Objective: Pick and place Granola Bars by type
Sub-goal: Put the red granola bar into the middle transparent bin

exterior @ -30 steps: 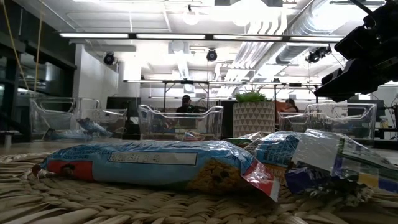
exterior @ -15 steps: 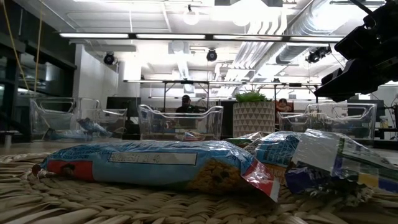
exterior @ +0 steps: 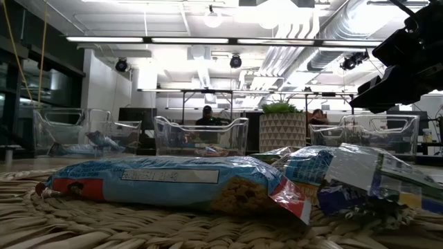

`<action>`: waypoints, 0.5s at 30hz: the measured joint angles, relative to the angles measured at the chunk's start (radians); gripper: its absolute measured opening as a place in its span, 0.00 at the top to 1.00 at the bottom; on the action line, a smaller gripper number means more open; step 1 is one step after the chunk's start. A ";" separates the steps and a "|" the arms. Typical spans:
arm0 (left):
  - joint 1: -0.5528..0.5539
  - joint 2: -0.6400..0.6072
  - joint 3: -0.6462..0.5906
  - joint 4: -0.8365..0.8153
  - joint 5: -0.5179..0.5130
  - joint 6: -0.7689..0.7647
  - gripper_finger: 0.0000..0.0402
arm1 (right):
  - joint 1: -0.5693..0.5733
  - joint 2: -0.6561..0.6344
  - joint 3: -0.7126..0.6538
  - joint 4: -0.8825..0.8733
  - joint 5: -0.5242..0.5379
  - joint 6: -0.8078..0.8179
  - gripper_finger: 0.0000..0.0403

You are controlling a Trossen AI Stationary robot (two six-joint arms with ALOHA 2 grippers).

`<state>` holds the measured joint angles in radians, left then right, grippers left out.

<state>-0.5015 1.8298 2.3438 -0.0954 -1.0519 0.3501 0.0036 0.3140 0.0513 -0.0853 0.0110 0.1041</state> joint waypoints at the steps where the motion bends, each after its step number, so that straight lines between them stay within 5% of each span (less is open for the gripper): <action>1: 0.023 -0.017 0.001 -0.015 -0.026 0.006 0.84 | 0.000 0.000 0.000 0.000 0.000 0.000 0.97; 8: 0.257 -0.114 0.001 -0.280 -0.008 -0.089 0.84 | 0.000 0.000 0.000 0.000 -0.002 0.000 0.97; 15: 0.548 -0.162 0.001 -0.657 0.267 -0.352 0.84 | 0.000 0.000 0.000 0.000 -0.002 0.000 0.97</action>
<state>0.0464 1.6674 2.3447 -0.7525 -0.7850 -0.0018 0.0036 0.3138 0.0513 -0.0853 0.0086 0.1040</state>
